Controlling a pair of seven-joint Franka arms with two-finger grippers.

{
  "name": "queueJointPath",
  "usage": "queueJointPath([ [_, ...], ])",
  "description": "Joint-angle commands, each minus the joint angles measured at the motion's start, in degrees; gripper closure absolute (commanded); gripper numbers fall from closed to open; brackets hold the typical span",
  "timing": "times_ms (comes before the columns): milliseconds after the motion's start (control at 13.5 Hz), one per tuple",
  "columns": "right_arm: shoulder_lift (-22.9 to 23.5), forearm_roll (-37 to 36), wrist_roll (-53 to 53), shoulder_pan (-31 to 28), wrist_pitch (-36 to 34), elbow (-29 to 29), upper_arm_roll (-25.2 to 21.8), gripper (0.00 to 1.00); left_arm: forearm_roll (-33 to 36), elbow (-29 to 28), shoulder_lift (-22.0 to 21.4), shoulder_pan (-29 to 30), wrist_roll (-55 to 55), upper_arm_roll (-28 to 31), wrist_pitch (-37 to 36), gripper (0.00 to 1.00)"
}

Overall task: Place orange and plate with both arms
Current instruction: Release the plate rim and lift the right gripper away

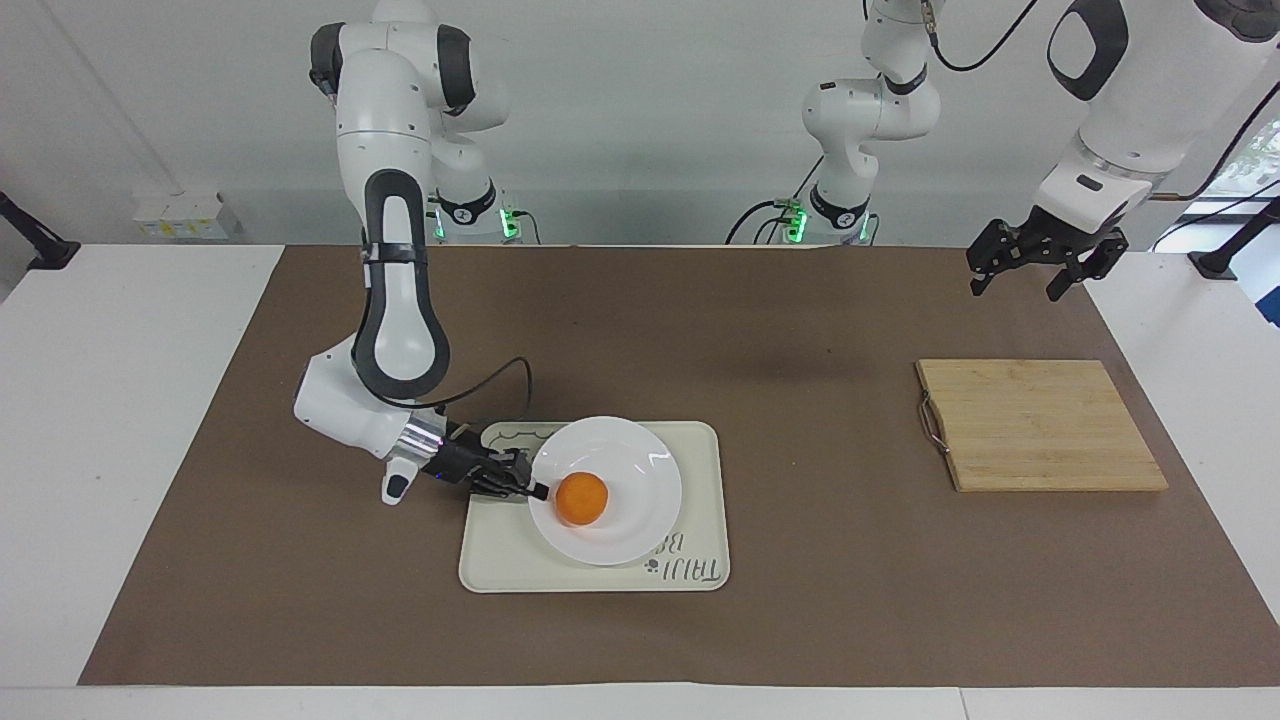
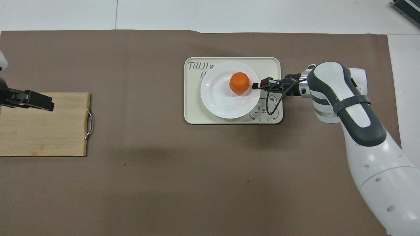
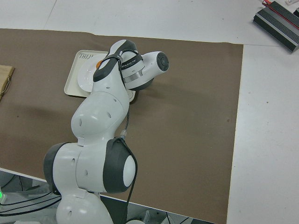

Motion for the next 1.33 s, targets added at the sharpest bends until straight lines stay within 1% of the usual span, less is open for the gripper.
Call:
queueJointPath([
  [0, 0.0, -3.9, -0.7, 0.2, 2.1, -1.0, 0.1, 0.31, 1.1, 1.0, 0.4, 0.1, 0.5, -0.1, -1.3, 0.0],
  [74, 0.0, -6.6, -0.8, -0.4, 2.1, -0.5, 0.2, 0.07, 1.1, 1.0, 0.4, 0.1, 0.5, -0.1, -1.3, 0.0],
  [148, -0.3, -8.0, -0.7, -0.6, 2.1, -0.4, 0.1, 0.0, 1.1, 1.0, 0.4, 0.1, 0.5, -0.1, -1.3, 0.0],
  [296, -1.3, -9.4, 0.0, -0.3, 2.2, -0.3, -0.7, 0.0, 1.1, 1.0, 0.4, 0.1, 0.5, -0.1, -1.3, 0.0],
  [592, -5.3, -18.4, 3.4, -0.4, 2.9, -0.3, -2.0, 0.0, 1.1, 1.0, 0.4, 0.1, 0.5, -0.1, -1.3, 0.0],
  [739, -7.9, -26.1, 6.0, -0.2, 3.2, -0.1, -3.4, 0.0, 1.1, 1.0, 0.4, 0.1, 0.5, -0.1, -1.3, 0.0],
  [813, -9.5, -31.1, 8.6, -0.3, 3.0, 0.5, -3.7, 0.0, 1.1, 1.0, 0.4, 0.1, 0.5, -0.1, -1.3, 0.0],
  [1035, -15.3, -47.7, 21.8, -0.2, 1.7, 0.5, -3.6, 0.0, 1.1, 1.0, 0.4, 0.1, 0.5, -0.1, -1.3, 0.0],
  [1109, -17.0, -52.2, 26.0, -0.2, -0.2, 0.5, -3.5, 0.0, 1.1, 1.0, 0.4, 0.1, 0.5, -0.1, -1.3, 0.0],
  [1257, -19.6, -56.8, 32.7, -0.3, -5.6, 0.5, -3.6, 0.0, 1.1, 1.0, 0.4, 0.1, 0.5, -0.1, -1.3, 0.0],
])
